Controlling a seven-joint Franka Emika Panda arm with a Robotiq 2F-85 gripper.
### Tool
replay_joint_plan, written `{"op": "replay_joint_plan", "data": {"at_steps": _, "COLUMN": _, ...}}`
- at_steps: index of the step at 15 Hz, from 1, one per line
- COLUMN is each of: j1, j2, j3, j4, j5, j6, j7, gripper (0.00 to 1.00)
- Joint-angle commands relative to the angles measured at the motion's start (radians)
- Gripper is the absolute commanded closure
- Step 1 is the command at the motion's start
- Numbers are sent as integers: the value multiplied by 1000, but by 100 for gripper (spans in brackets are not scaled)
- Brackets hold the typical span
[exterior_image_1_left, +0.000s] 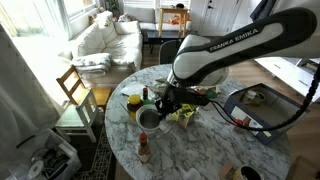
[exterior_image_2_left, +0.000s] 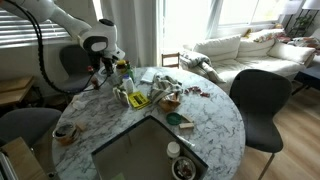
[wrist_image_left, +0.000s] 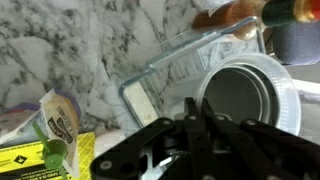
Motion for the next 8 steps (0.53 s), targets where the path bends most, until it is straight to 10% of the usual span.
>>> {"op": "replay_joint_plan", "data": {"at_steps": 1, "j1": -16, "j2": -42, "j3": 15, "j4": -15, "j5": 30, "j6": 2, "j7": -28, "gripper": 98}}
{"op": "replay_joint_plan", "data": {"at_steps": 8, "j1": -28, "j2": -187, "j3": 22, "j4": -50, "j5": 31, "j6": -105, "j7": -81, "gripper": 98}}
